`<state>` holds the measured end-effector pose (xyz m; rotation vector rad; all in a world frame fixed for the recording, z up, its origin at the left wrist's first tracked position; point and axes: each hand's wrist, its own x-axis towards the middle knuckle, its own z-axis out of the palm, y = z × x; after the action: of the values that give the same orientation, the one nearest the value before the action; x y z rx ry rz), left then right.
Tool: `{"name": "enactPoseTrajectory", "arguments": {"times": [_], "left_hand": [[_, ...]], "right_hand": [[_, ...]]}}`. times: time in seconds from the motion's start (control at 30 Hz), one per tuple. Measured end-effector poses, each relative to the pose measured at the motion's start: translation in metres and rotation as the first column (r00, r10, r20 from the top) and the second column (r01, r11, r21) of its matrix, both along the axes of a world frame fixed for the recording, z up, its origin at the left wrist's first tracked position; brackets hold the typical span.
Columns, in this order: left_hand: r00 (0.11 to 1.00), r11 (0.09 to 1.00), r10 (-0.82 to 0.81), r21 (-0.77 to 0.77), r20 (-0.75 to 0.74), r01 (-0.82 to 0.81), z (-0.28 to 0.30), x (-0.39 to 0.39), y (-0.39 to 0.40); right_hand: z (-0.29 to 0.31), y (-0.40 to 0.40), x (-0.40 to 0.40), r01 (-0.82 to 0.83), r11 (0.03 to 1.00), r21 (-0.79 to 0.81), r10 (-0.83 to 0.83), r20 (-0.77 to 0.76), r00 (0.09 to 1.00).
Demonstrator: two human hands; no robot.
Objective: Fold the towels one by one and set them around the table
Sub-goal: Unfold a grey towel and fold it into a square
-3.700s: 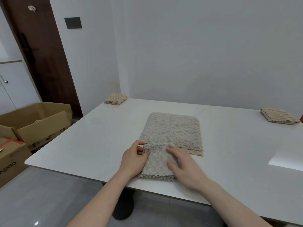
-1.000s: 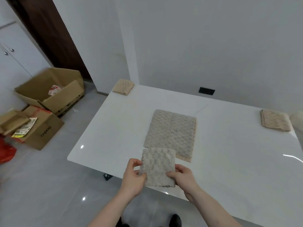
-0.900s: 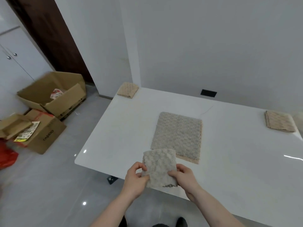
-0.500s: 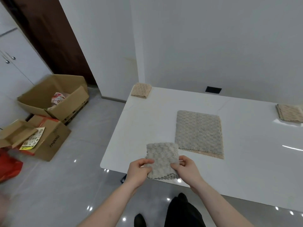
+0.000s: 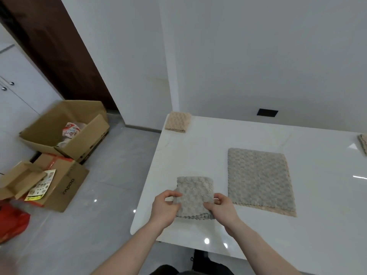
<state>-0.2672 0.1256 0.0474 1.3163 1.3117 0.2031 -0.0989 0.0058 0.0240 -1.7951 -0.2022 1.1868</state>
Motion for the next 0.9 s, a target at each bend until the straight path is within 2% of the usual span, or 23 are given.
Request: {"name": "enactPoseTrajectory", "arguments": {"times": [0.13, 0.3, 0.57, 0.63, 0.9], "left_hand": [[0.999, 1.0, 0.009, 0.005, -0.035, -0.009, -0.003, -0.002, 0.035], [0.999, 0.997, -0.018, -0.076, -0.032, 0.015, -0.015, -0.005, 0.096], [0.96, 0.931, -0.276, -0.235, 0.044, 0.279, -0.063, -0.013, 0.213], [0.935, 0.908, -0.352, -0.23, 0.034, 0.35, -0.07, -0.01, 0.236], [0.887, 0.888, -0.459, -0.026, -0.049, 0.458, -0.086, 0.024, 0.286]], "right_hand": [[-0.002, 0.038, -0.002, -0.025, 1.0, -0.01, 0.025, -0.002, 1.0], [-0.01, 0.086, -0.01, 0.014, 0.999, -0.044, -0.013, 0.022, 1.0], [-0.04, 0.166, -0.045, 0.227, 0.966, -0.121, -0.221, 0.063, 0.973], [-0.046, 0.183, -0.054, 0.274, 0.951, -0.146, -0.265, 0.073, 0.961], [-0.052, 0.238, -0.053, 0.387, 0.9, -0.2, -0.365, 0.139, 0.92]]}}
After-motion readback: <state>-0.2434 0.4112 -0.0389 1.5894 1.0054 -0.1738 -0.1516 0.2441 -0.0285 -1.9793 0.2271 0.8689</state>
